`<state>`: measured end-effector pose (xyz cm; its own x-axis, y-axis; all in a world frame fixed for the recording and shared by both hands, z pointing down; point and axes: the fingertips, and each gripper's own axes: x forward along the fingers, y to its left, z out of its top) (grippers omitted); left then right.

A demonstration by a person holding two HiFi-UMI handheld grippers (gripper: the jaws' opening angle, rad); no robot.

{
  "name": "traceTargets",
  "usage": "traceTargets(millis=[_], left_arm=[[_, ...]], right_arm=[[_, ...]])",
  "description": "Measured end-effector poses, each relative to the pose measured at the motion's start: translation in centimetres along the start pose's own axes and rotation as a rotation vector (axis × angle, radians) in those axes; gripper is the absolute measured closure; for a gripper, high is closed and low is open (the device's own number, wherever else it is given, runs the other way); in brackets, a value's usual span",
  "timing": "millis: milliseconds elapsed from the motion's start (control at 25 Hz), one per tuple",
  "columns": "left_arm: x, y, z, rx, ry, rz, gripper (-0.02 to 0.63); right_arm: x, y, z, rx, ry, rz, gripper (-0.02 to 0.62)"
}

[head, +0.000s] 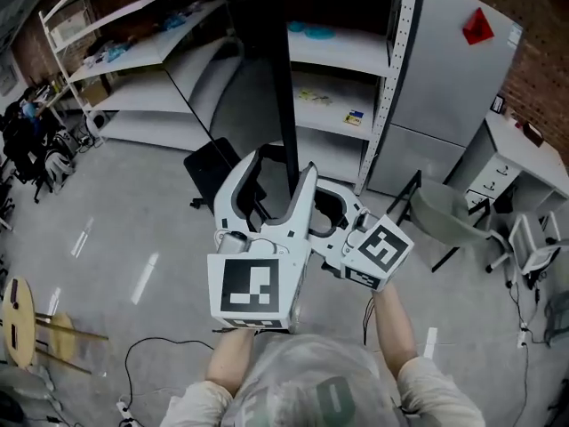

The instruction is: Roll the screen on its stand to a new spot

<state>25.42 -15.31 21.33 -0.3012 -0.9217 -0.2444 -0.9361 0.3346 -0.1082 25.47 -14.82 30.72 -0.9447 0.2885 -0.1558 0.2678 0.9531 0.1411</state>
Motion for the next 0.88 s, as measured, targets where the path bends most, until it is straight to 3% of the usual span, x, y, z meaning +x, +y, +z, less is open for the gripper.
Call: traceTargets(millis=[160, 360, 520, 800, 880], left_arm=[[1.2, -3.7, 0.1, -0.003, -0.059, -0.104, 0.315], [2.7, -8.0, -0.7, 0.027, -0.041, -0.289, 0.308], [3.8, -9.9, -1.3, 0.003, 0.0, -0.415, 0.307], [7.2, -14.4, -2.2, 0.026, 0.036, -0.627, 0.332], [8.6, -15.6, -2.6, 0.046, 0.041, -0.657, 0.372]], right_arm=[[-3.3, -1.8, 0.1, -0.042, 0.046, -0.045, 0.302], [-7.1, -4.1, 0.2, -0.165, 0.173, -0.204, 0.334], [-9.4, -5.9, 0.0, -0.204, 0.26, -0.388, 0.38], [-15.0, -10.6, -0.3, -0.115, 0.287, -0.766, 0.45], [-16.9, -11.8, -0.5, -0.107, 0.288, -0.867, 0.453]])
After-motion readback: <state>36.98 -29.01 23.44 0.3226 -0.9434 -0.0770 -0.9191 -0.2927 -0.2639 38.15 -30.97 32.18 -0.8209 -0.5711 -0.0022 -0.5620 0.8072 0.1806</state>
